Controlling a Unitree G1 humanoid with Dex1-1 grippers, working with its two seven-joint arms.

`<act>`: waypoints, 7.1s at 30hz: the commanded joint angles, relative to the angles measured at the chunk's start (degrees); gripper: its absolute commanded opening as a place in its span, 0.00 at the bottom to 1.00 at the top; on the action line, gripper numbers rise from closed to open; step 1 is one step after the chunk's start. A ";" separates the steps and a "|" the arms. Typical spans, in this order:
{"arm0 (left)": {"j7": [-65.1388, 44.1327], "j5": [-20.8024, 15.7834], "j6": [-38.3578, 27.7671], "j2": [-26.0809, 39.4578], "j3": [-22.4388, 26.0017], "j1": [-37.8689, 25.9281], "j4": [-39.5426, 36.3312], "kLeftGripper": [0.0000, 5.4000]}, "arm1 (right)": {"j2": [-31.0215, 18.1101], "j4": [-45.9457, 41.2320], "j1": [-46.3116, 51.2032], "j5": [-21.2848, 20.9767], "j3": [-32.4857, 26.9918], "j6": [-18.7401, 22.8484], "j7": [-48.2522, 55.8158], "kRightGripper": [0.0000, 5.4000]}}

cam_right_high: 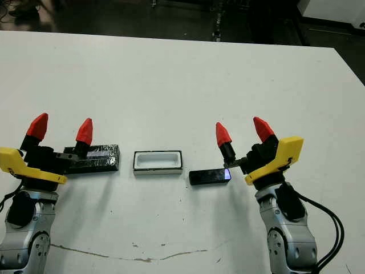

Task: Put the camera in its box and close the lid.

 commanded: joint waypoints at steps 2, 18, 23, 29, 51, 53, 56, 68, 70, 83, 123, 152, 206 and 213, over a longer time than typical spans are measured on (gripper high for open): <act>0.91 0.65 1.50 0.03 -0.22 0.49 -0.91 1.00 | -0.66 0.21 0.11 -0.04 -0.19 0.47 -0.10 1.00; 1.51 1.80 1.62 -0.11 -0.19 0.89 -1.29 1.00 | -10.99 3.86 -5.58 2.57 -2.62 -2.49 14.49 1.00; 0.96 1.40 1.09 -0.07 -0.14 0.75 -0.67 1.00 | -24.83 8.72 -15.20 6.28 -4.64 1.27 30.00 1.00; 1.03 1.42 1.04 -0.33 -0.32 0.86 -0.82 1.00 | -32.48 15.05 -24.93 5.25 -0.60 3.76 41.11 1.00; 1.18 1.35 1.31 -0.42 -0.06 0.76 -1.11 1.00 | -34.23 25.83 -41.29 -5.12 17.91 7.15 62.13 1.00; 0.68 0.69 1.24 -0.37 -0.01 0.63 -0.82 1.00 | -34.31 26.05 -41.31 -6.15 19.26 7.23 63.17 1.00; 0.58 0.94 1.08 -0.07 -0.04 0.43 -0.54 1.00 | -34.06 26.30 -41.03 -7.05 20.51 7.90 64.08 1.00; -0.36 -0.15 1.43 0.14 0.21 -0.38 0.30 1.00 | -33.75 28.15 -40.01 -10.40 24.37 7.19 66.39 1.00; -0.06 -0.16 1.97 0.03 0.12 -0.30 -0.16 1.00 | -33.42 28.99 -40.01 -10.77 24.84 7.18 66.69 1.00; 0.48 -0.09 2.40 -0.09 -0.34 -0.04 -0.97 1.00 | -31.45 32.30 -39.44 -13.70 27.31 5.62 68.26 1.00; 0.07 -0.24 2.55 -0.06 -0.28 0.64 -1.20 1.00 | -27.92 33.12 -34.70 -16.16 29.40 1.97 68.34 1.00; -0.05 -0.93 3.19 -0.16 -0.19 0.71 -1.94 1.00 | -25.67 30.04 -30.29 -14.71 25.80 1.22 60.93 0.31; 0.24 -1.23 2.71 -0.39 0.09 0.48 -1.62 1.00 | -7.53 49.14 -51.33 -14.51 26.07 10.65 60.98 0.31; 0.30 -1.23 2.62 -0.57 -0.06 0.76 -1.71 1.00 | -6.63 49.95 -51.22 -15.29 26.96 10.43 61.27 0.31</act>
